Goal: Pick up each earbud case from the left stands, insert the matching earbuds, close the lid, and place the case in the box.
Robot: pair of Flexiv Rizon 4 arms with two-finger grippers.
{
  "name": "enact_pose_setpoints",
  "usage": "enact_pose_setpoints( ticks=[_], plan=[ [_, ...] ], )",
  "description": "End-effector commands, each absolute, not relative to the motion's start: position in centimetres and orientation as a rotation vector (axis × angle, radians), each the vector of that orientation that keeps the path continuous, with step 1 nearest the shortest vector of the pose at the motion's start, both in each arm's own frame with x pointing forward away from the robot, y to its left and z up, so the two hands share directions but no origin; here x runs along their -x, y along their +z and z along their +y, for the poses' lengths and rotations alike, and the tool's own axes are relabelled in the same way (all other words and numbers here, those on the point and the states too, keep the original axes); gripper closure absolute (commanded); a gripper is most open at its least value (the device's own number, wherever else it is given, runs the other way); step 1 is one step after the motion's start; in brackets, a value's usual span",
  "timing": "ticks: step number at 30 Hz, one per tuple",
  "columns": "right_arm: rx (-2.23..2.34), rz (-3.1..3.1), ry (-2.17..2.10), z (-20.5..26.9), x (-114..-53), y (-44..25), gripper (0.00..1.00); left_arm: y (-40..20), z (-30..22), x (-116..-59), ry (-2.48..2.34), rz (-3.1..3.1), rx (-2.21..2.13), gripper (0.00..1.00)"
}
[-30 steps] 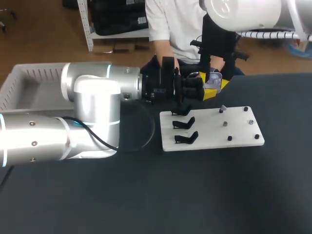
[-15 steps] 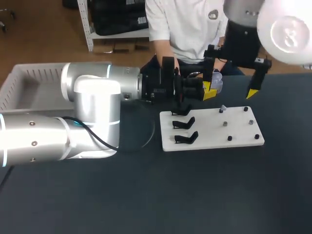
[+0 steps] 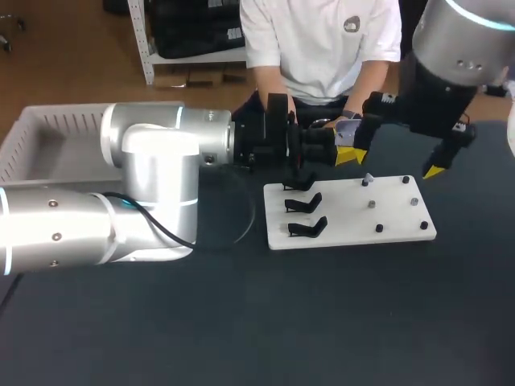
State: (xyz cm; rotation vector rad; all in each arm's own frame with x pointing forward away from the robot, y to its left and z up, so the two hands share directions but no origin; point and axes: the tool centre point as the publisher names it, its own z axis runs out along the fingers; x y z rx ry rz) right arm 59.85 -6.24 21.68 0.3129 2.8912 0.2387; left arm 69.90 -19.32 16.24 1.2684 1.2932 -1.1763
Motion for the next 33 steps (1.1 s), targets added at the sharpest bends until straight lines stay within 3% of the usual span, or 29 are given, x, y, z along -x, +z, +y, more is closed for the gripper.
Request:
enact_pose_setpoints(
  ticks=[1,17,33],
  plan=[
    [-0.317,2.873,0.236,-6.3,-59.6,21.6,0.00,16.1,-19.4,-69.9,-1.176,1.287,-1.265,1.00],
    [-0.088,2.714,0.280,-10.5,-61.4,20.2,0.00,16.1,-19.4,-69.9,-1.176,1.287,-1.265,1.00],
    [-0.131,2.785,0.385,-14.0,-68.6,15.0,0.00,16.1,-19.4,-69.9,-1.176,1.287,-1.265,1.00]
  ],
)
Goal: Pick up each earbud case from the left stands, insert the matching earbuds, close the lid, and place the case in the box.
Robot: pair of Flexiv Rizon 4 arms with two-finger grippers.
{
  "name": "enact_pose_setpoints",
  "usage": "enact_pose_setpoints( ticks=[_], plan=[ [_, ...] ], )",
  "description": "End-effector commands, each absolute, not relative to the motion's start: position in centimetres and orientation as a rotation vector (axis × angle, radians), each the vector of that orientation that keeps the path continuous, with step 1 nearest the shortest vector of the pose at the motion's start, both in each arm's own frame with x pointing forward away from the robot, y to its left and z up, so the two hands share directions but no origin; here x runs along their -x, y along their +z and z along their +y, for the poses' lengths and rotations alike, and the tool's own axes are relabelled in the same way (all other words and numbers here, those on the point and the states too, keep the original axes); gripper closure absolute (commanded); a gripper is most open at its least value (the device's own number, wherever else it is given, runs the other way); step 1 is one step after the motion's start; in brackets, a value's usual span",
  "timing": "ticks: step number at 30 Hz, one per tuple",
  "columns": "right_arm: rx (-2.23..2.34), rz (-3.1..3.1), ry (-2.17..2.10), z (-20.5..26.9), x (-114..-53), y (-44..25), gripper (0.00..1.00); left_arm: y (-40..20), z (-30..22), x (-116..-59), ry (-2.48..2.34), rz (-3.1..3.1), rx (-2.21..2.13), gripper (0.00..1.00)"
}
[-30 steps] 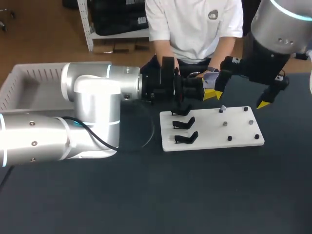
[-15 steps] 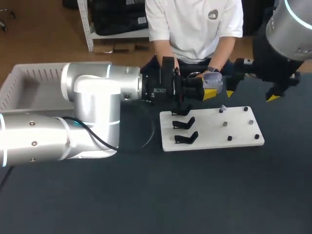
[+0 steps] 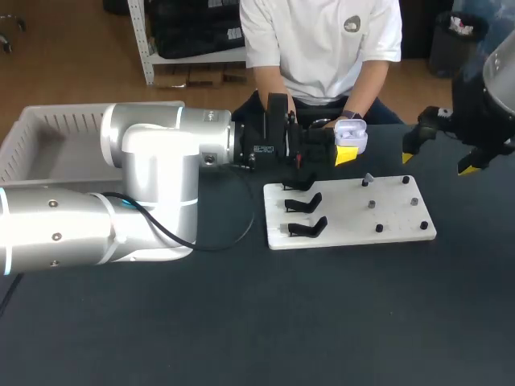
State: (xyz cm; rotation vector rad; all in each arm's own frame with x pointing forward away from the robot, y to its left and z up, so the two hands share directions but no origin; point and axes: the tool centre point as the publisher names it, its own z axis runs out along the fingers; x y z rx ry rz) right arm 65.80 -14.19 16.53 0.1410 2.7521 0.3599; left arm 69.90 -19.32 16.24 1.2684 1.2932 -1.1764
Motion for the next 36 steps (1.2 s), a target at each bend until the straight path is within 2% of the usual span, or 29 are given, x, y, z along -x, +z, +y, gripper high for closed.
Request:
enact_pose_setpoints(
  ticks=[1,20,36],
  plan=[
    [-0.136,2.787,0.391,-14.1,-69.1,14.7,0.00,16.1,-19.4,-69.9,-1.176,1.287,-1.265,1.00],
    [-0.186,2.830,0.500,-14.7,-72.4,8.6,0.00,16.1,-19.4,-69.9,-1.176,1.287,-1.265,1.00],
    [-0.130,2.851,0.592,-11.4,-74.9,6.8,0.00,16.1,-19.4,-69.9,-1.176,1.287,-1.265,1.00]
  ],
)
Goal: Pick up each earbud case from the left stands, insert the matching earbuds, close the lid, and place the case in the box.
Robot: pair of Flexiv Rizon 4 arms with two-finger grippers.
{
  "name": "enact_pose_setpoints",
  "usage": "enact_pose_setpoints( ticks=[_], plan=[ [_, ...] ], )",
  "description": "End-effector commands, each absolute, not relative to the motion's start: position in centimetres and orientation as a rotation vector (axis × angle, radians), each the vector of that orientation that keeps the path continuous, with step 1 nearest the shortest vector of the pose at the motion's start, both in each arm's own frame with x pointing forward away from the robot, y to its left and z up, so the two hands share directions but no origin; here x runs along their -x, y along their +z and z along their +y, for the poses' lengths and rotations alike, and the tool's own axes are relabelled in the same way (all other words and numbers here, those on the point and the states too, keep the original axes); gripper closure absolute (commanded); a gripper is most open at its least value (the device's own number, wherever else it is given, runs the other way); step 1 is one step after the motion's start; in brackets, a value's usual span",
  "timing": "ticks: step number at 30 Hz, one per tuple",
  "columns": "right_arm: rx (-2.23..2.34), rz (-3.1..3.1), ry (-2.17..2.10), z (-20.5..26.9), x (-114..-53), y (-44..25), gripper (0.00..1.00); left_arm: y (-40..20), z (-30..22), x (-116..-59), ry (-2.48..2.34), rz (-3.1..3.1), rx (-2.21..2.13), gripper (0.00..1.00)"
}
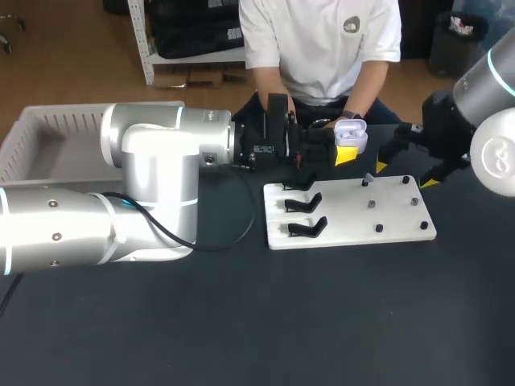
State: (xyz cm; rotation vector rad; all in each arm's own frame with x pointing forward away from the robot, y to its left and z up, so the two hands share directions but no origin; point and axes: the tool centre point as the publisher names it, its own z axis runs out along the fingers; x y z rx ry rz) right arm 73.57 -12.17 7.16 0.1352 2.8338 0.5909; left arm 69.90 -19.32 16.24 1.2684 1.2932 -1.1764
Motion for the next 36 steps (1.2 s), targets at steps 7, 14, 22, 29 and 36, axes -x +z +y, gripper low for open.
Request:
enact_pose_setpoints(
  ticks=[7,14,22,29,36],
  plan=[
    [-0.153,2.859,0.624,-9.8,-76.0,6.4,0.07,16.1,-19.4,-69.9,-1.176,1.287,-1.265,1.00],
    [-0.208,2.874,0.660,-8.9,-76.8,6.0,0.06,16.1,-19.4,-69.9,-1.176,1.287,-1.265,1.00],
    [-0.212,2.907,0.686,-8.5,-77.0,5.4,0.09,16.1,-19.4,-69.9,-1.176,1.287,-1.265,1.00],
    [-0.228,2.919,0.683,-8.1,-77.1,4.7,0.41,16.1,-19.4,-69.9,-1.176,1.287,-1.265,1.00],
    [-0.244,2.931,0.656,-7.7,-77.0,4.4,0.46,16.1,-19.4,-69.9,-1.176,1.287,-1.265,1.00]
  ],
)
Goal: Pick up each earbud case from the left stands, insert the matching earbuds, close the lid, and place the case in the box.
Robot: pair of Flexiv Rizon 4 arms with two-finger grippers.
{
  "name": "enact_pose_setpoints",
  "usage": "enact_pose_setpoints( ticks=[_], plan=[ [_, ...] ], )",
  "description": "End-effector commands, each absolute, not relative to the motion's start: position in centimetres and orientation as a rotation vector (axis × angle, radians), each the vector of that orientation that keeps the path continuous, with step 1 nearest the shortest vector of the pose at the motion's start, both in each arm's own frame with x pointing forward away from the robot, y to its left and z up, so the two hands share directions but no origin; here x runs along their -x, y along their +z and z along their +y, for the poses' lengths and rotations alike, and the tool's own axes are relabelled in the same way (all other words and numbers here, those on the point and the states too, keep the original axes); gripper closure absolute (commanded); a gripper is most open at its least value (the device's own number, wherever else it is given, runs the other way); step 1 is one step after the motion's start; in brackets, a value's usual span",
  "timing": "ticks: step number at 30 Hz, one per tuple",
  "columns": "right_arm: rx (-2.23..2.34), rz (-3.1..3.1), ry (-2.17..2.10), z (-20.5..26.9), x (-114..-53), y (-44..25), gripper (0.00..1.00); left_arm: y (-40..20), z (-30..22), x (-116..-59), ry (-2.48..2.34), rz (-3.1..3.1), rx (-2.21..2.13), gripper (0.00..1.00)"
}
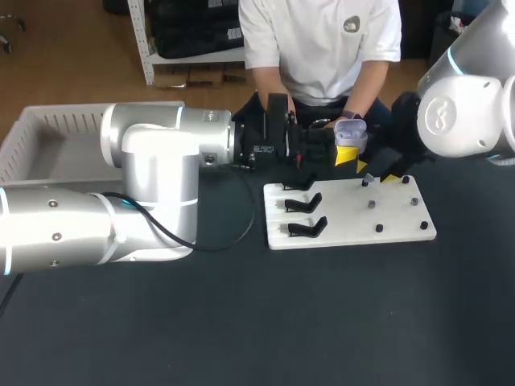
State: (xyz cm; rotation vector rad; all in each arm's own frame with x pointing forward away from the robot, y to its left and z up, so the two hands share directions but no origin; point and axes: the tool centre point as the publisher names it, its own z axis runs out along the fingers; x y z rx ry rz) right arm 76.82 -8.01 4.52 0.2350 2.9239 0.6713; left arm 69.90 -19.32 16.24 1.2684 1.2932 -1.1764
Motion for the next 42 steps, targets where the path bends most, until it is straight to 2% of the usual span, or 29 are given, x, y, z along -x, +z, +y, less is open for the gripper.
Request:
enact_pose_setpoints(
  ticks=[1,5,19,26,35,42],
  plan=[
    [-0.250,2.933,0.649,-7.7,-77.0,4.4,0.46,16.1,-19.4,-69.9,-1.176,1.287,-1.265,1.00],
    [-0.263,2.930,0.636,-7.8,-76.8,4.2,0.43,16.1,-19.4,-69.9,-1.176,1.287,-1.265,1.00],
    [-0.301,2.949,0.634,-8.0,-76.5,3.4,0.51,16.1,-19.4,-69.9,-1.176,1.287,-1.265,1.00],
    [-0.304,2.950,0.639,-7.8,-76.5,3.4,0.60,16.1,-19.4,-69.9,-1.176,1.287,-1.265,1.00],
    [-0.313,2.954,0.641,-8.0,-76.3,3.1,0.61,16.1,-19.4,-69.9,-1.176,1.287,-1.265,1.00],
    [-0.313,2.960,0.646,-7.9,-76.3,3.0,0.66,16.1,-19.4,-69.9,-1.176,1.287,-1.265,1.00]
  ],
)
